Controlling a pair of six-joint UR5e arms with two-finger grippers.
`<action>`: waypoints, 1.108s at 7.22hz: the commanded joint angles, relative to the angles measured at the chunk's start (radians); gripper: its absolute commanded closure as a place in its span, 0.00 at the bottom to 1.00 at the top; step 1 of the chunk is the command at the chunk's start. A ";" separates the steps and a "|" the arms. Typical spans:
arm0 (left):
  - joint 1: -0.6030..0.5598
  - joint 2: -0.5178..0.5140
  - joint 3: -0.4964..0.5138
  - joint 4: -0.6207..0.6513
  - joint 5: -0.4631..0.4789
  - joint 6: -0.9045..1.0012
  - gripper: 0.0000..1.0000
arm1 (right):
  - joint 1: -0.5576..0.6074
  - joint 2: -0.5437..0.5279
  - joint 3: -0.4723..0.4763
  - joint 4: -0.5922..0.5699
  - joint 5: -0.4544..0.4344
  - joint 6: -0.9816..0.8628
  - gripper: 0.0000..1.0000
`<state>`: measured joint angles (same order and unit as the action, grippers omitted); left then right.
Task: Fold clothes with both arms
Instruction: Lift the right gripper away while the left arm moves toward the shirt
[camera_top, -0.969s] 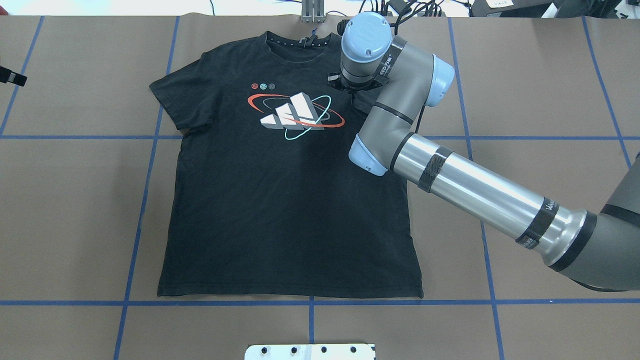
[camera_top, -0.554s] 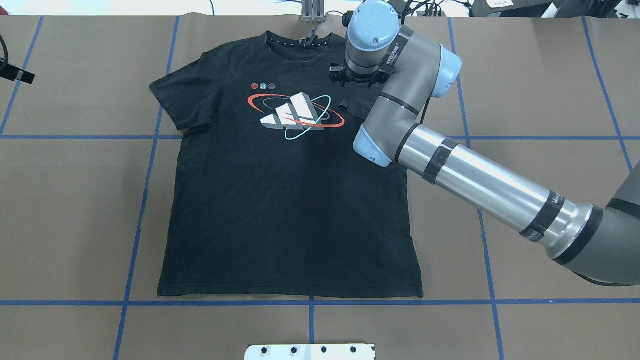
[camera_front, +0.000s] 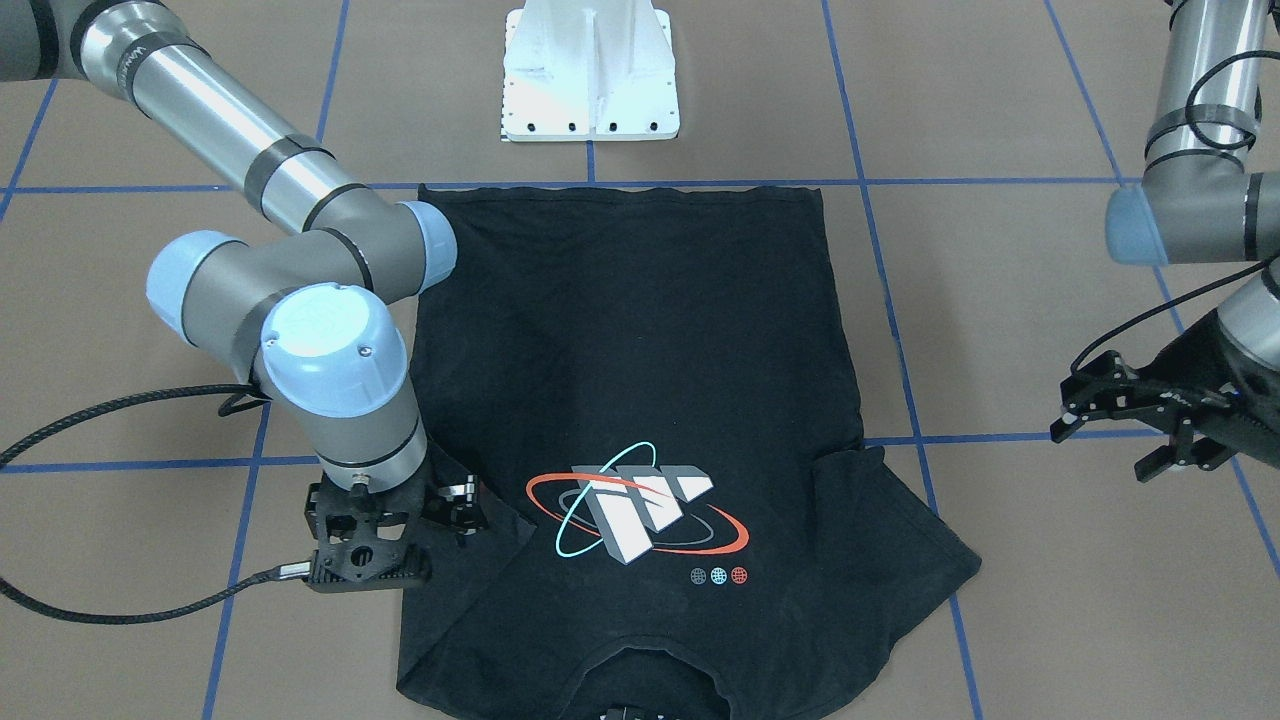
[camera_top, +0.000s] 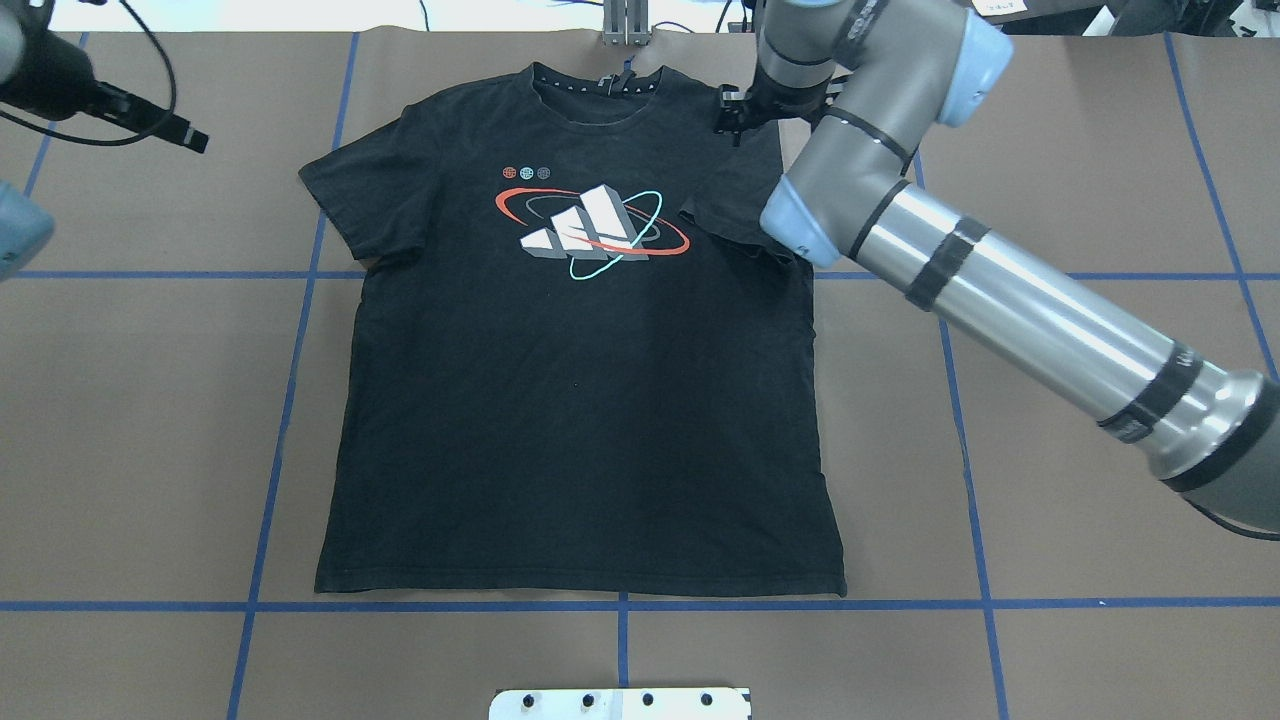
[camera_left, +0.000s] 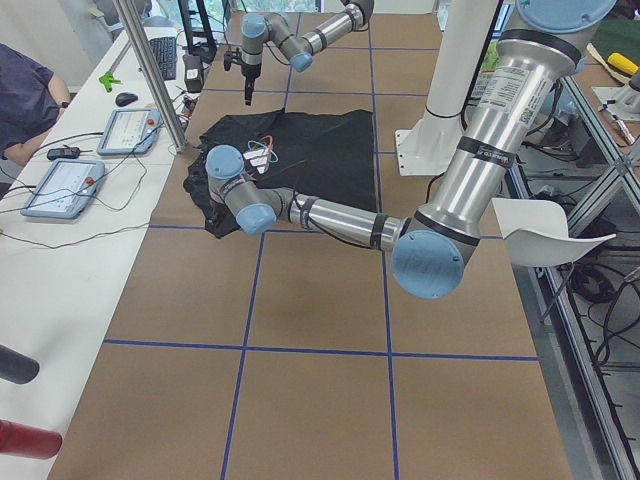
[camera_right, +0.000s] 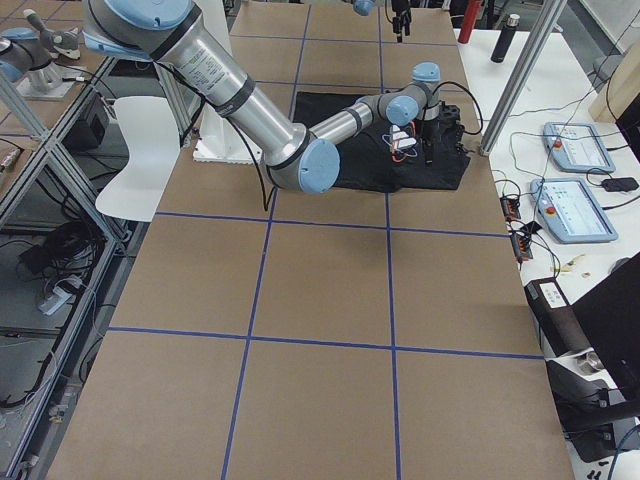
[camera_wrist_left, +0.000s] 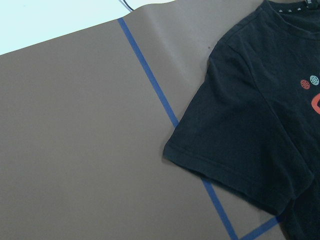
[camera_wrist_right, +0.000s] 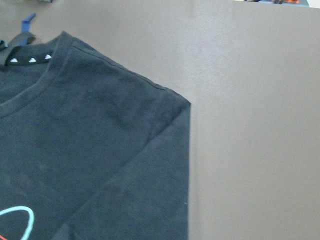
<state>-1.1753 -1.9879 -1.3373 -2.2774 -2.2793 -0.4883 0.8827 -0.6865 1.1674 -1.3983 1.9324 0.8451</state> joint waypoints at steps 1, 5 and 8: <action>0.080 -0.086 0.171 -0.191 0.165 -0.235 0.00 | 0.077 -0.158 0.153 -0.022 0.087 -0.127 0.00; 0.193 -0.134 0.288 -0.260 0.414 -0.435 0.00 | 0.193 -0.356 0.282 -0.021 0.168 -0.297 0.00; 0.213 -0.150 0.335 -0.269 0.505 -0.440 0.04 | 0.191 -0.355 0.282 -0.021 0.166 -0.297 0.00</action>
<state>-0.9730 -2.1280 -1.0227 -2.5404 -1.8302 -0.9240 1.0738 -1.0402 1.4488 -1.4189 2.0983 0.5495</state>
